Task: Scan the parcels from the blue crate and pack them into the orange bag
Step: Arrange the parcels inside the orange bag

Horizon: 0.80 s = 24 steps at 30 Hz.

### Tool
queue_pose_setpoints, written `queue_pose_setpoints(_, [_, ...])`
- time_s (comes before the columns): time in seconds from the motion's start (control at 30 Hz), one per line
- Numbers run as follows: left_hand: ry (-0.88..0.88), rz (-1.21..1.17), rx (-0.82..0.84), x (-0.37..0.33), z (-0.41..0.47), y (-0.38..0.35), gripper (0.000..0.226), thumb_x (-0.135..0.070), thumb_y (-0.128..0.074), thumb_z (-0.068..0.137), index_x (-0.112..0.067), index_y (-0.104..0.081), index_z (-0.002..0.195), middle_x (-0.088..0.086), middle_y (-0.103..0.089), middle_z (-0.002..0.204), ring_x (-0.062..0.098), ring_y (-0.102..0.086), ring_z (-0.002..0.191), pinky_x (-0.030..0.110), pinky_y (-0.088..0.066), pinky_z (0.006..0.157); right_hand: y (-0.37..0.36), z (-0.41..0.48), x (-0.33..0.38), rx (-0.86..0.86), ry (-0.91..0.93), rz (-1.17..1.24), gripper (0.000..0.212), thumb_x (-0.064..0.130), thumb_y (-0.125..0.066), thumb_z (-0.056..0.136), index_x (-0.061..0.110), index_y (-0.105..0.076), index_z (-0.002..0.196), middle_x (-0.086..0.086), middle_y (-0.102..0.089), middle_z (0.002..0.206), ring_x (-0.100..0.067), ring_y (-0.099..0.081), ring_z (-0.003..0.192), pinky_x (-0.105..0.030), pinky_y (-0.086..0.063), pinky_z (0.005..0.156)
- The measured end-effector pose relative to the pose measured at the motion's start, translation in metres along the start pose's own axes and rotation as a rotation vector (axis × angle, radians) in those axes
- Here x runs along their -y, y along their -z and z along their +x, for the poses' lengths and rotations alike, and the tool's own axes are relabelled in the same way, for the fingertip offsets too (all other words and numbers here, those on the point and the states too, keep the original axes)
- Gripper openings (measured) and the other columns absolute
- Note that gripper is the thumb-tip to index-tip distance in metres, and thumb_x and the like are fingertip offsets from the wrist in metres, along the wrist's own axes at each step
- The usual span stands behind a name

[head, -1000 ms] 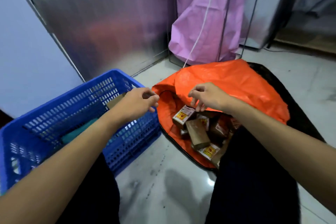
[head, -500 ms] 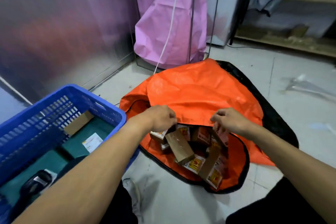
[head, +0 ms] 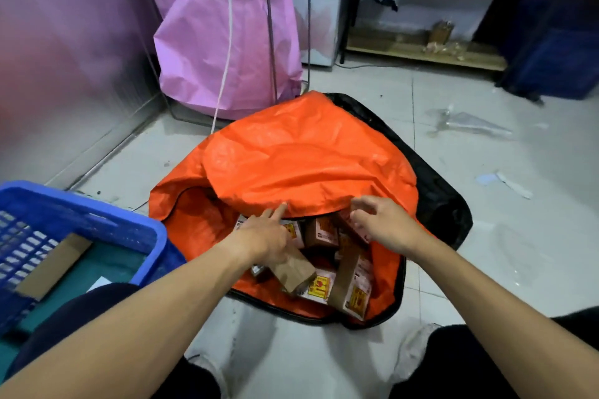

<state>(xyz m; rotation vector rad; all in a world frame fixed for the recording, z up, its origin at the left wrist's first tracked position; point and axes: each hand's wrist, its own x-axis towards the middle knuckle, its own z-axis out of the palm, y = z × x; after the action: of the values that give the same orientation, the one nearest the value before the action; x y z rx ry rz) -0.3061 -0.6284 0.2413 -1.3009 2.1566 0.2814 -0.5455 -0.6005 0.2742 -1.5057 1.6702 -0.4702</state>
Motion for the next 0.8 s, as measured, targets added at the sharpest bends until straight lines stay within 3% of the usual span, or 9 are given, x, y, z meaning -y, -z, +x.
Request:
queue_pose_setpoints(0.07, [0.052, 0.05, -0.097, 0.001, 0.008, -0.006, 0.051, -0.034, -0.05, 0.104, -0.027, -0.043, 0.154, 0.021, 0.021, 0.17, 0.04, -0.012, 0.156, 0.056, -0.037, 0.114, 0.002, 0.003, 0.005, -0.04, 0.04, -0.07, 0.051, 0.028, -0.058, 0.102, 0.016, -0.05, 0.15, 0.003, -0.054, 0.15, -0.014, -0.051, 0.136, -0.021, -0.036, 0.104])
queue_pose_setpoints(0.17, [0.129, 0.066, -0.258, 0.011, 0.02, -0.012, 0.059, -0.036, -0.051, 0.104, -0.028, -0.031, 0.158, 0.025, 0.018, 0.169, 0.043, -0.02, 0.152, 0.053, -0.04, 0.111, 0.002, 0.01, 0.012, -0.09, 0.05, -0.06, 0.057, 0.031, -0.059, 0.1, 0.019, -0.043, 0.154, 0.003, -0.048, 0.156, -0.015, -0.046, 0.141, -0.029, -0.037, 0.114])
queue_pose_setpoints(0.3, [0.138, 0.091, -0.364, 0.029, 0.031, -0.021, 0.045, -0.034, -0.05, 0.104, -0.026, -0.049, 0.148, 0.025, 0.003, 0.171, 0.04, -0.026, 0.151, 0.049, -0.039, 0.109, -0.006, 0.017, 0.018, -0.146, 0.05, -0.026, 0.062, 0.035, -0.06, 0.099, 0.02, -0.039, 0.156, 0.003, -0.047, 0.155, -0.016, -0.044, 0.143, -0.033, -0.036, 0.118])
queue_pose_setpoints(0.4, [0.135, 0.08, -0.342, 0.031, 0.04, -0.028, 0.037, -0.031, -0.045, 0.106, -0.026, -0.058, 0.14, 0.024, 0.007, 0.171, 0.039, -0.038, 0.142, 0.047, -0.045, 0.102, -0.007, 0.023, 0.019, -0.14, -0.002, 0.0, 0.059, 0.036, -0.059, 0.1, 0.027, -0.038, 0.155, 0.008, -0.074, 0.116, -0.015, -0.064, 0.115, -0.034, -0.049, 0.1])
queue_pose_setpoints(0.47, [0.152, 0.024, -0.263, 0.032, 0.046, -0.033, 0.041, -0.034, -0.049, 0.106, -0.024, -0.051, 0.146, 0.024, 0.014, 0.171, 0.04, -0.052, 0.13, 0.045, -0.051, 0.093, -0.008, 0.023, 0.017, 0.012, -0.106, 0.017, 0.061, 0.034, -0.055, 0.102, 0.031, -0.031, 0.158, 0.004, -0.08, 0.089, -0.013, -0.071, 0.096, -0.029, -0.051, 0.089])
queue_pose_setpoints(0.5, [0.162, -0.012, -0.239, 0.035, 0.047, -0.035, 0.05, -0.036, -0.053, 0.104, -0.022, -0.043, 0.151, 0.023, 0.016, 0.17, 0.041, -0.058, 0.124, 0.044, -0.053, 0.089, -0.011, 0.023, 0.014, 0.079, -0.152, 0.022, 0.064, 0.034, -0.055, 0.102, 0.031, -0.026, 0.16, 0.0, -0.08, 0.088, -0.013, -0.072, 0.093, -0.029, -0.052, 0.089])
queue_pose_setpoints(0.63, [0.208, -0.164, -0.374, 0.05, 0.049, -0.022, 0.079, -0.028, -0.064, 0.095, -0.02, -0.019, 0.16, 0.019, 0.021, 0.17, 0.046, -0.065, 0.109, 0.047, -0.053, 0.08, -0.016, 0.021, 0.006, 0.037, -0.133, -0.146, 0.074, 0.039, -0.058, 0.1, 0.038, -0.017, 0.162, -0.01, -0.068, 0.126, -0.025, -0.067, 0.099, -0.039, -0.052, 0.092])
queue_pose_setpoints(0.73, [0.207, -0.238, -0.573, 0.058, 0.045, -0.003, 0.091, -0.03, -0.072, 0.091, -0.022, -0.015, 0.162, 0.018, 0.015, 0.172, 0.047, -0.065, 0.108, 0.047, -0.053, 0.076, -0.008, 0.02, 0.015, -0.182, -0.032, -0.105, 0.07, 0.037, -0.056, 0.101, 0.037, -0.02, 0.161, -0.016, -0.065, 0.13, -0.032, -0.066, 0.107, -0.039, -0.05, 0.09])
queue_pose_setpoints(0.8, [0.218, -0.245, -0.663, 0.056, 0.042, 0.003, 0.099, -0.036, -0.078, 0.088, -0.024, -0.015, 0.162, 0.019, 0.009, 0.172, 0.046, -0.065, 0.11, 0.046, -0.054, 0.074, 0.002, 0.022, 0.022, -0.296, 0.037, -0.007, 0.063, 0.036, -0.057, 0.1, 0.034, -0.029, 0.157, -0.009, -0.062, 0.137, -0.023, -0.062, 0.115, -0.031, -0.043, 0.09])
